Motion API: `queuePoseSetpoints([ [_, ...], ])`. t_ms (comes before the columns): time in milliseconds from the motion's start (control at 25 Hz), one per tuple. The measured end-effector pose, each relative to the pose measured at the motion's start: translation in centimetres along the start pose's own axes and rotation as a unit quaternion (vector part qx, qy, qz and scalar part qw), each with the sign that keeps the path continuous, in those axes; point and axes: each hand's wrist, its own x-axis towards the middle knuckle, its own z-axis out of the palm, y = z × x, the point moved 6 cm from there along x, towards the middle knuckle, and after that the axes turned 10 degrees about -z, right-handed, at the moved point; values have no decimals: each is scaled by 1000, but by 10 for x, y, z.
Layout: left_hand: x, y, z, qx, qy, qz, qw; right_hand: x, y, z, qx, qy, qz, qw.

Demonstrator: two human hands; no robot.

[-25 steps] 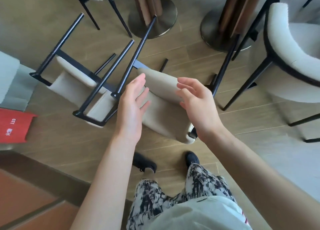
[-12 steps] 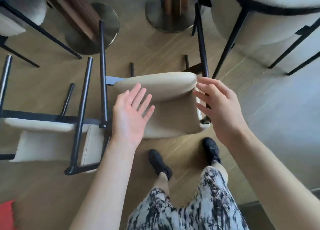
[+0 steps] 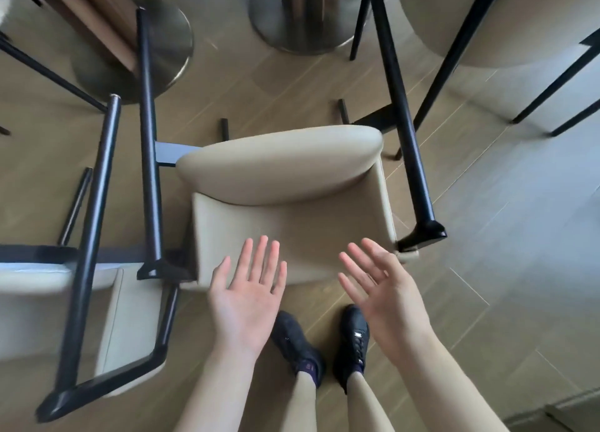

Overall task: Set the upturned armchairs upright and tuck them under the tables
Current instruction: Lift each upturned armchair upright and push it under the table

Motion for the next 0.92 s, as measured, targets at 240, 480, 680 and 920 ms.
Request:
queuePoseSetpoints([
  [240, 91, -27, -110, -104, 53, -12, 993, 89, 121, -80, 12, 82, 88, 993],
  [480, 191, -49, -211, -156, 110, 6, 982, 166, 228, -138, -8, 123, 181, 976],
  [680, 265, -71, -283, -141, 183, 6, 973, 229, 302, -159, 0, 123, 183, 975],
  [920, 322, -84, -360, -69, 282, 36, 956, 286, 361, -204, -30, 146, 161, 976],
])
